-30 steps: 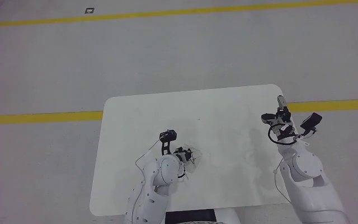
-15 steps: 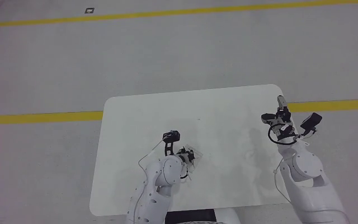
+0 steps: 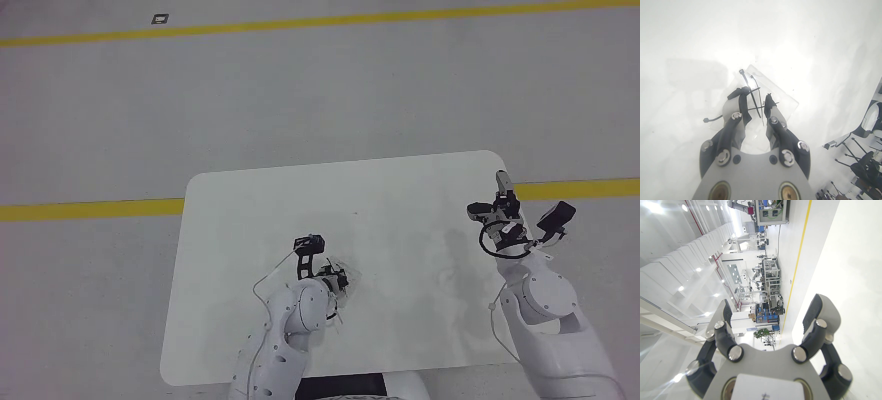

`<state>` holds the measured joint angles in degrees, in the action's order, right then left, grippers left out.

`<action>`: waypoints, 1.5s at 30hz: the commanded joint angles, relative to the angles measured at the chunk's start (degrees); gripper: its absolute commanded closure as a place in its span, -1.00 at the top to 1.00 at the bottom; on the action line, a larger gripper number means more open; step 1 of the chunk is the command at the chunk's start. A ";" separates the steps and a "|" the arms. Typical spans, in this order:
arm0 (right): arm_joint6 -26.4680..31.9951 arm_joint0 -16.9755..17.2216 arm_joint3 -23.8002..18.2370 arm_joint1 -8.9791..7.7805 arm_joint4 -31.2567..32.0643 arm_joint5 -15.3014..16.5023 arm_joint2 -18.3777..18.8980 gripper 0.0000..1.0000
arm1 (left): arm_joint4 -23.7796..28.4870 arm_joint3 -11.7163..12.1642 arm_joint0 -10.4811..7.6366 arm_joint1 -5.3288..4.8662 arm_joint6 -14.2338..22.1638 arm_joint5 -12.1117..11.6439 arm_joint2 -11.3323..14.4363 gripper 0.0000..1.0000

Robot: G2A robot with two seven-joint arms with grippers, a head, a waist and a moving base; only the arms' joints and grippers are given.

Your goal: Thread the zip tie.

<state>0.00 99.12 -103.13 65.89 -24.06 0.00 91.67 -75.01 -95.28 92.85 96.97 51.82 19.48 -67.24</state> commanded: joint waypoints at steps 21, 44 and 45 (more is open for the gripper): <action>0.00 0.00 0.00 0.00 0.00 0.00 0.00 1.00 | -1.12 1.74 -0.88 0.11 -1.39 0.00 0.43 -1.00; 0.00 0.00 0.00 0.00 0.00 0.00 0.00 1.00 | -0.80 0.97 -0.88 0.01 0.70 0.00 0.61 -0.38; 0.00 0.00 0.00 0.00 0.00 0.00 0.00 1.00 | -0.82 1.12 -1.02 0.05 0.87 0.00 0.58 -0.38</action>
<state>0.00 99.12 -103.13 65.89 -24.06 0.00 91.67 -75.79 -94.27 91.92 97.00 52.58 19.48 -66.64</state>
